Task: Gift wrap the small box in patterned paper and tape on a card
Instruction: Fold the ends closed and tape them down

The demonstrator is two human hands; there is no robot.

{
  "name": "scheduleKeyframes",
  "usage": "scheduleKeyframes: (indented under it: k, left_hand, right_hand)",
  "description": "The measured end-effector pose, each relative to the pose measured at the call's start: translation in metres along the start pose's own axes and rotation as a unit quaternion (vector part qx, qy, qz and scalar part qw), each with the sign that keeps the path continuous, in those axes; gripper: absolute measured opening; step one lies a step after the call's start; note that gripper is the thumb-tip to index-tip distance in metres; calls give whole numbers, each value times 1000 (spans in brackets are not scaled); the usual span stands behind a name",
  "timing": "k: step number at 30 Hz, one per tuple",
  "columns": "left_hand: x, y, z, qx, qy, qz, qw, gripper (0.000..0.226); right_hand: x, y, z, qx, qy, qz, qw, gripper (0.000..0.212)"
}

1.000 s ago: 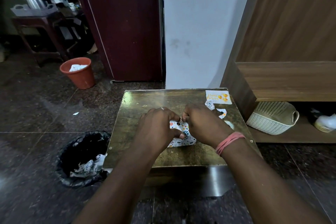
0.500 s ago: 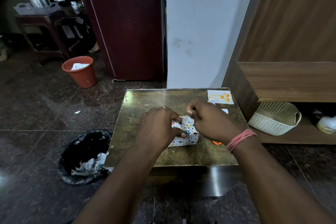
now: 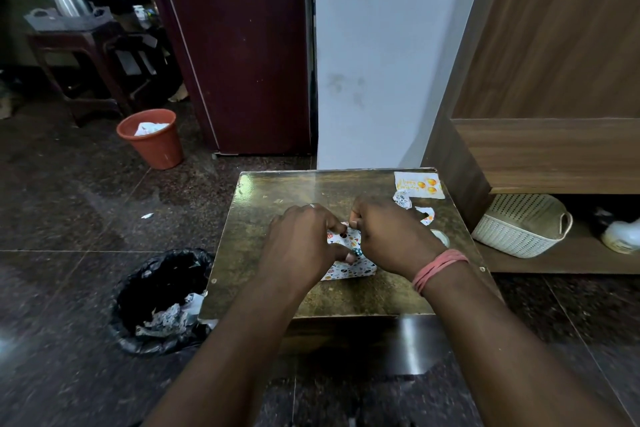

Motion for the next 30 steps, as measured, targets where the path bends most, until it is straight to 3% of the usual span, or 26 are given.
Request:
scheduleKeyframes:
  k: [7,13,18,23,27,30]
  left_hand:
    - [0,1,0,-2,0,-7,1000,44]
    - [0,1,0,-3,-1,-11,1000,44]
    - [0,1,0,-3,-1,-9,1000,44]
    - [0,2,0,0,1,-4,1000,42]
    - [5,3,1,11,-13,52,999,37]
    - [20,0,1,-23,-108,173,979,26]
  right_hand:
    - [1,1,-2,-14,0,22,1000,12]
    - [-5,2,-5,-4,50,-73,996,8]
    - [-15,3,-6,-21,97,-183,978,58]
    - [-30,14,-7,-82,170,-303,934,12]
    - [-33,10,-2,-110,185,-383,898,7]
    - [-41,-3,1,-120,213,-412,878,7]
Point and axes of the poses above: each hand's wrist, its own z-axis away from the middle knuckle, its own y-axis out of the palm, x = y × z, the point moved 7 cm from there along -z, towards the middle knuckle, and after that the axes turned 9 degrees about -z, right-handed, at the moved point
